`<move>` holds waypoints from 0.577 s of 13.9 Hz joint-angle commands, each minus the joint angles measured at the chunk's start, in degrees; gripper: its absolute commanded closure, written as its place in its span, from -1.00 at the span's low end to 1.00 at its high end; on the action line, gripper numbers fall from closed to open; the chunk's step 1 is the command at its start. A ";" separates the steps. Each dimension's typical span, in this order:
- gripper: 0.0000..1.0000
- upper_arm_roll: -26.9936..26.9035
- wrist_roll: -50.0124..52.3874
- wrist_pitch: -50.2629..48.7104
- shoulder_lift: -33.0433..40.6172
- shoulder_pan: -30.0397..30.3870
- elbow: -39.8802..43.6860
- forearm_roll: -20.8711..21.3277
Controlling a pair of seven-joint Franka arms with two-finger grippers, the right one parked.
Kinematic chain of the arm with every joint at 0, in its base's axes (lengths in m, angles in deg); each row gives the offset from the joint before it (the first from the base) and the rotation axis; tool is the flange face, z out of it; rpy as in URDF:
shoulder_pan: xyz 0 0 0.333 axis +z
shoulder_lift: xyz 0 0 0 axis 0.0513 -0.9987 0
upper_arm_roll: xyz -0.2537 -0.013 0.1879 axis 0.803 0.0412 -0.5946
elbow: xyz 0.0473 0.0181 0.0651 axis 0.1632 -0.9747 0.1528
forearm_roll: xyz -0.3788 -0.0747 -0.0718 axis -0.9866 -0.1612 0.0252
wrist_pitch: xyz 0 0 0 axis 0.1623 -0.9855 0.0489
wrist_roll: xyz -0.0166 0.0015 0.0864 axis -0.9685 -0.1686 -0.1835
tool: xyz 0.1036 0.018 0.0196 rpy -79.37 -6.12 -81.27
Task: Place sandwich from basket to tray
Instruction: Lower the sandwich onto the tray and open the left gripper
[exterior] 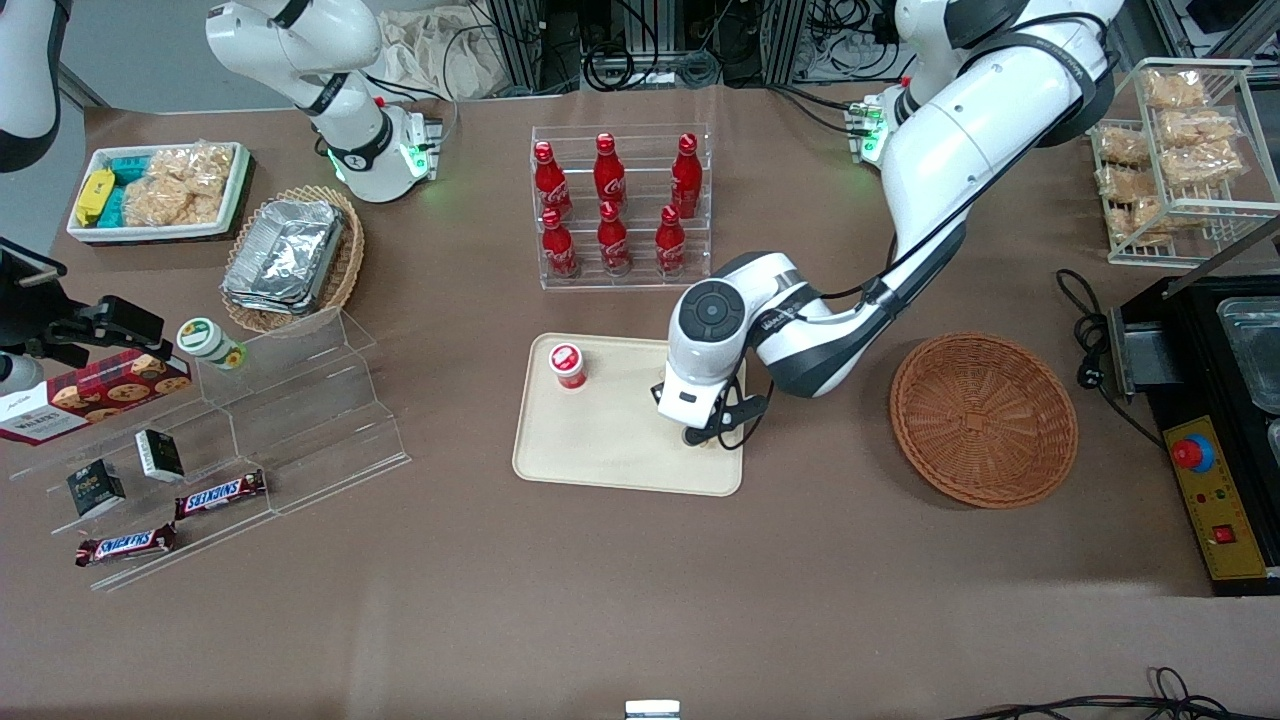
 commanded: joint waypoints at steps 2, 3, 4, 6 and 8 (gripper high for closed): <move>0.32 -4.64 0.71 0.30 -0.91 -5.12 1.96 1.46; 0.20 -4.82 0.62 0.30 -0.91 -5.21 1.96 1.46; -0.13 -4.82 0.62 0.21 -0.83 -5.21 1.96 1.55; -0.49 -4.82 1.06 0.21 -0.56 -5.12 2.13 1.46; -1.00 -4.64 1.50 -0.93 1.10 -4.95 2.66 0.85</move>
